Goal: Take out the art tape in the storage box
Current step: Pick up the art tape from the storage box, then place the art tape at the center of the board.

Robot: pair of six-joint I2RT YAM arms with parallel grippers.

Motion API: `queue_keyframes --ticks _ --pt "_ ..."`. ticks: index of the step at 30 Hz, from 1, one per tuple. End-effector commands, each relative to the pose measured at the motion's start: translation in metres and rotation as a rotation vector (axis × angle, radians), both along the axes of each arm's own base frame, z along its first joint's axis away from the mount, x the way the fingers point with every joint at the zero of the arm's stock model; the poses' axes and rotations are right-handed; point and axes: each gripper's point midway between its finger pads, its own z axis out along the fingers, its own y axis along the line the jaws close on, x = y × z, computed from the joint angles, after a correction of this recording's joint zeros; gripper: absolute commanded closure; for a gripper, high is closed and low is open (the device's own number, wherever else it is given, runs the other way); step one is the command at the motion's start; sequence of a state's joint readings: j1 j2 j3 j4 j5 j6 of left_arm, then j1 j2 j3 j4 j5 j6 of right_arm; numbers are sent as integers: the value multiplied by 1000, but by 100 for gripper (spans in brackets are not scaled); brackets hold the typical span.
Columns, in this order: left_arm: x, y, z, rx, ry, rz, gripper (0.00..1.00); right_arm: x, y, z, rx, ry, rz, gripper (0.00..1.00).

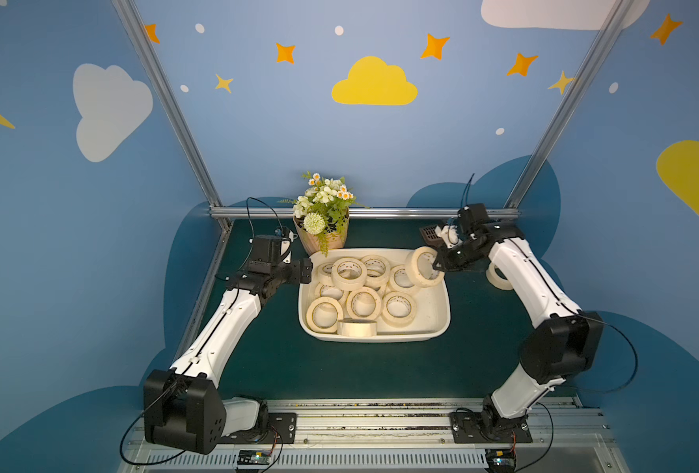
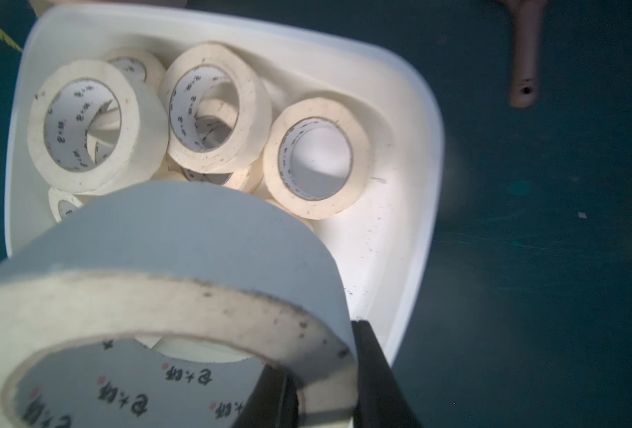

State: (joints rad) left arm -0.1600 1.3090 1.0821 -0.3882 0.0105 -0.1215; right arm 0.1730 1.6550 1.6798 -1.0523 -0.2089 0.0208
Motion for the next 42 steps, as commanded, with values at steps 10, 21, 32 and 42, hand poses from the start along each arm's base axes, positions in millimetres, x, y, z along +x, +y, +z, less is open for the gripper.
queue_keyframes --ticks 10,21,32,42 --pt "-2 -6 1 -7 1 -28 0 26 -151 -52 -169 216 -480 100" --pt "-2 -6 -1 4 4 -28 0 74 -173 -122 -235 399 -430 100" --pt "-2 -9 -2 -4 10 -38 0 87 -205 -162 -319 497 -433 100" --pt "-3 -11 -2 -1 10 -47 0 96 -214 -178 -285 486 -448 100"
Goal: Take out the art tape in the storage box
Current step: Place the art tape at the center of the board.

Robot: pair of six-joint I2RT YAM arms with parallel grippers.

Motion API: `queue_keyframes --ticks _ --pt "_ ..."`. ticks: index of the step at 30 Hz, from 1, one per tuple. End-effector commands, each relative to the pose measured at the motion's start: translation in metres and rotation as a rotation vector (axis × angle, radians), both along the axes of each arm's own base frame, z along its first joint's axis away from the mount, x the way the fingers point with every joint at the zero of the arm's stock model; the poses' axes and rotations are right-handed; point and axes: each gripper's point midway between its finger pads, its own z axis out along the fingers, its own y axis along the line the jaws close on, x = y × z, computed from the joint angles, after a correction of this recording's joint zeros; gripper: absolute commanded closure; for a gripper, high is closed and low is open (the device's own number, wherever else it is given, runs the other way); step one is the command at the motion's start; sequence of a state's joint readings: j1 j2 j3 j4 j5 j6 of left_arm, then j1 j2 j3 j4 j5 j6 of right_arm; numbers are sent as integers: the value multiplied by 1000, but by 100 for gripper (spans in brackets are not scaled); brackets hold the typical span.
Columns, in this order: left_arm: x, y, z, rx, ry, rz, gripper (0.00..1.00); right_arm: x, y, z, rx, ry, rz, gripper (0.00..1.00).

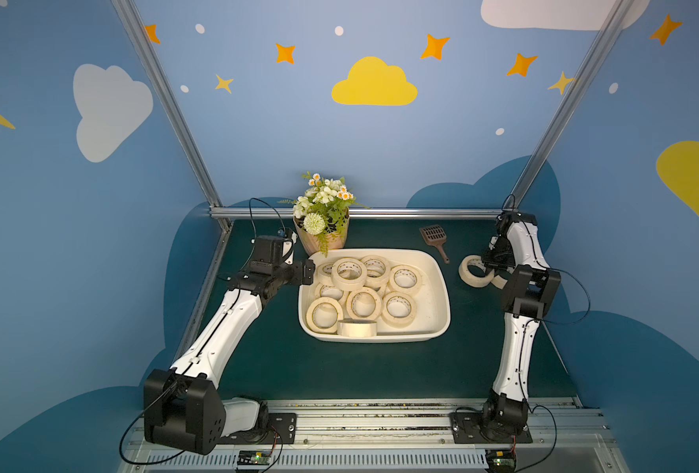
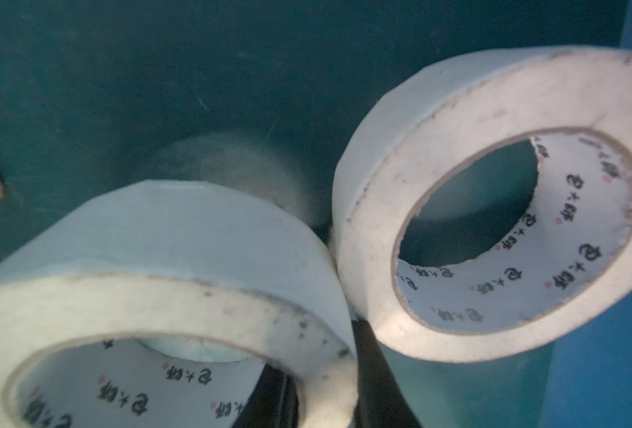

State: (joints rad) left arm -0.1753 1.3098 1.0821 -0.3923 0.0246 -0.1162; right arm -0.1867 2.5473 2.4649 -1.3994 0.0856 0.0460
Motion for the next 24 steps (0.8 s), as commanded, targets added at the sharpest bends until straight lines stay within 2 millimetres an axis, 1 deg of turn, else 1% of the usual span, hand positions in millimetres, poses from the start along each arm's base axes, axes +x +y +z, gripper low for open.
queue_keyframes --ticks 1,3,4,6,7,8,10,14,17,20,22,24 --pt "-1 -3 -1 4 6 -18 0 -4 -6 -9 5 28 -6 100" --pt "-1 -3 -2 6 8 -18 0 -4 -4 -11 9 31 -3 100" --pt "0 -3 -2 7 8 -18 0 -4 -5 -11 4 30 -2 95" --pt "0 -3 -2 6 8 -19 0 -3 -5 -7 -5 13 2 65" --pt "0 -3 -3 7 10 -18 0 -2 -5 -4 -9 1 4 56" --pt "0 -3 -3 7 12 -18 0 -1 -5 -1 -12 -11 5 50" --pt "0 -3 -3 6 12 -19 0 -1 -5 9 -18 -31 4 45" --pt "-1 -3 -2 6 11 -20 0 2 -3 30 -31 -75 11 44" --pt "-1 -3 -1 6 7 -20 0 3 8 53 -42 -118 40 43" --pt "-1 -3 -2 7 10 -20 0 1 32 82 -49 -169 98 43" --pt "-1 -4 -1 7 8 -22 0 -3 57 101 -26 -205 140 43" --pt "-1 -4 -1 10 5 -23 0 -10 83 115 13 -233 180 43"
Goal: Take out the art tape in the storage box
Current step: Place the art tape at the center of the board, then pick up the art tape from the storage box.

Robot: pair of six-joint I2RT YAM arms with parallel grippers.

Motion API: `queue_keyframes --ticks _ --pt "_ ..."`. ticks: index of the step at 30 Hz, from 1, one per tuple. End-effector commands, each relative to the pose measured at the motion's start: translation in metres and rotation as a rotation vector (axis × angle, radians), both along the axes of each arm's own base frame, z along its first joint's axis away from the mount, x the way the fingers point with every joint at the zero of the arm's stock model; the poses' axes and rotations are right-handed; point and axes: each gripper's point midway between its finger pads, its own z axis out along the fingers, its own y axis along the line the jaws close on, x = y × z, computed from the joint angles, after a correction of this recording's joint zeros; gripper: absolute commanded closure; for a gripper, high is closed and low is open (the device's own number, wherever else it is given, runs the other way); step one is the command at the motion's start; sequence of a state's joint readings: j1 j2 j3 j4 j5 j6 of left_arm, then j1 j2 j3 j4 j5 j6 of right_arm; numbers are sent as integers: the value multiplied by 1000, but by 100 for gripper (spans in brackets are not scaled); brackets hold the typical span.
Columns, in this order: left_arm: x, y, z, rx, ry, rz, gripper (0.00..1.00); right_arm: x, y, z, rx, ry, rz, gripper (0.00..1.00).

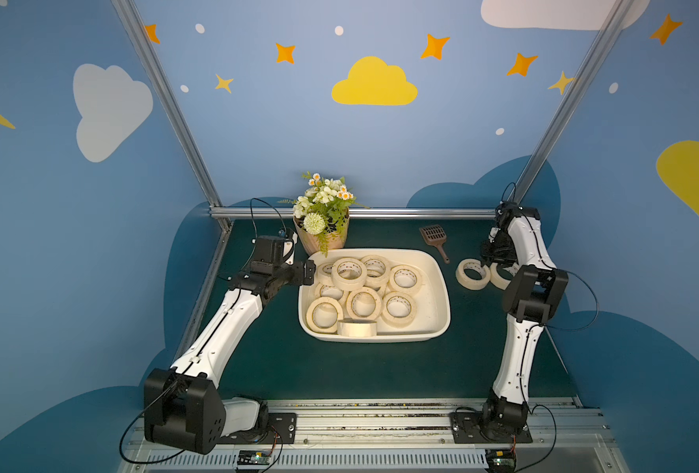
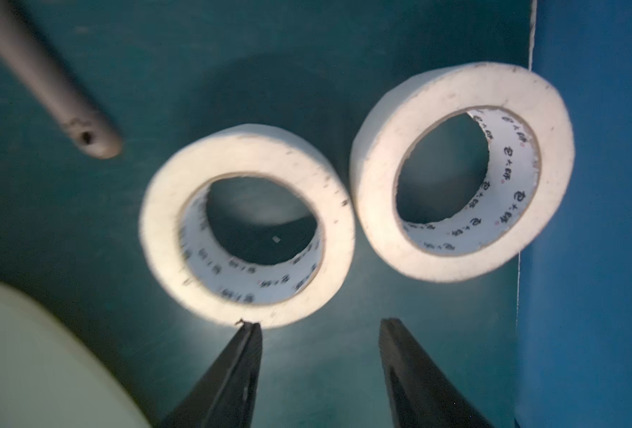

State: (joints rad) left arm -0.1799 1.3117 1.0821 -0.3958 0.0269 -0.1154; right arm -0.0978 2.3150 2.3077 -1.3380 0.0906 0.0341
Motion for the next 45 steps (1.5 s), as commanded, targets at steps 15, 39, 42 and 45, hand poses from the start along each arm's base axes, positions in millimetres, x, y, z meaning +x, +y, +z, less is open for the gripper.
queue_keyframes --ticks 15,39,42,45 --pt "12 -100 -49 5 164 -151 0 -107 193 60 223 -77 430 27" --pt "41 -99 -79 179 194 17 86 -129 304 77 428 -106 590 28" --pt "34 -104 -57 202 150 3 87 -126 329 89 472 -134 612 29" --pt "26 -114 -42 205 123 -20 86 -130 358 94 534 -131 650 32"
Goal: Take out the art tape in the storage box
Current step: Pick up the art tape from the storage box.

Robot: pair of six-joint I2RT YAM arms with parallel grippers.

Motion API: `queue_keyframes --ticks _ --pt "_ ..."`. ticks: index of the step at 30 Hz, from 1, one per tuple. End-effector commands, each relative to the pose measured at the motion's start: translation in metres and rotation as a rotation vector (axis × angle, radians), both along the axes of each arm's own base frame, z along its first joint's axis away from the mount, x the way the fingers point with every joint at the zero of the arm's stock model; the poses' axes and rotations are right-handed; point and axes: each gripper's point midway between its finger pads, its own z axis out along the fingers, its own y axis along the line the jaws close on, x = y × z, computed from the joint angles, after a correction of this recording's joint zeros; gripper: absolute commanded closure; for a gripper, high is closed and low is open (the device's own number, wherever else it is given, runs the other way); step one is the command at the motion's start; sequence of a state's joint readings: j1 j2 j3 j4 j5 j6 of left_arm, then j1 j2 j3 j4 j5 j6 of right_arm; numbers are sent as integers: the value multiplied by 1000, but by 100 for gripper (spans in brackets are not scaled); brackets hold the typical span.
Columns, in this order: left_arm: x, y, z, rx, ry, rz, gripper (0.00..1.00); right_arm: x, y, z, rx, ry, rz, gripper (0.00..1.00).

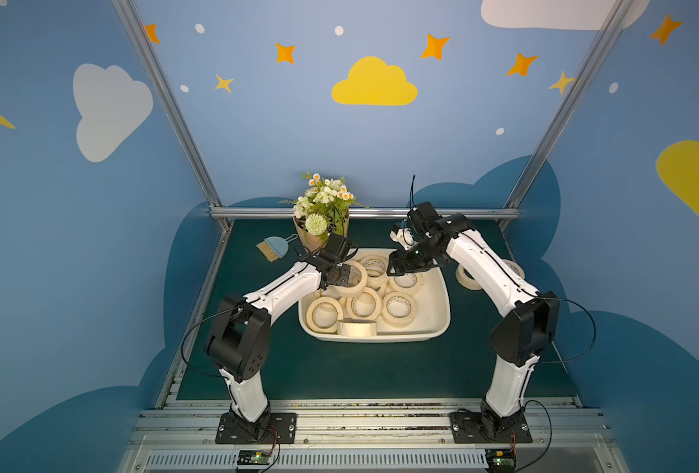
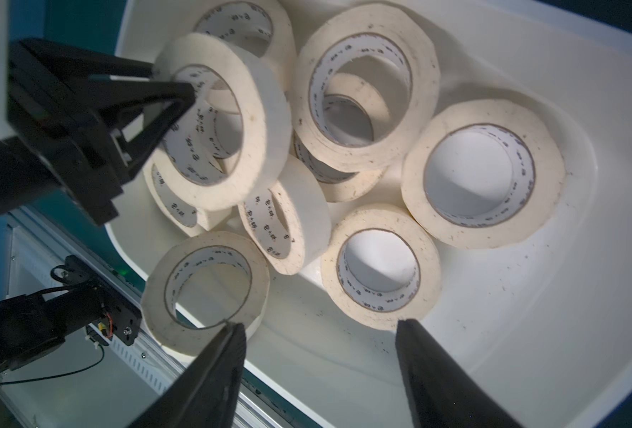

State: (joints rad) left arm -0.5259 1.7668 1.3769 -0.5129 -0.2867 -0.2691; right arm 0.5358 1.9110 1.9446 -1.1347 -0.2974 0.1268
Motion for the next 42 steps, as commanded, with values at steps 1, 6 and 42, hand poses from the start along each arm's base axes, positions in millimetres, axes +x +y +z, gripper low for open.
queue_keyframes --ticks 1,6,42 --pt "-6 -8 41 -15 -83 -16 86 -4 38 5 85 31 40 33" --pt "-15 -19 63 -30 -124 -40 86 -2 54 -16 56 74 50 35" --pt "-54 -29 73 -116 -90 -185 0 -26 -314 -26 -310 79 -783 100"
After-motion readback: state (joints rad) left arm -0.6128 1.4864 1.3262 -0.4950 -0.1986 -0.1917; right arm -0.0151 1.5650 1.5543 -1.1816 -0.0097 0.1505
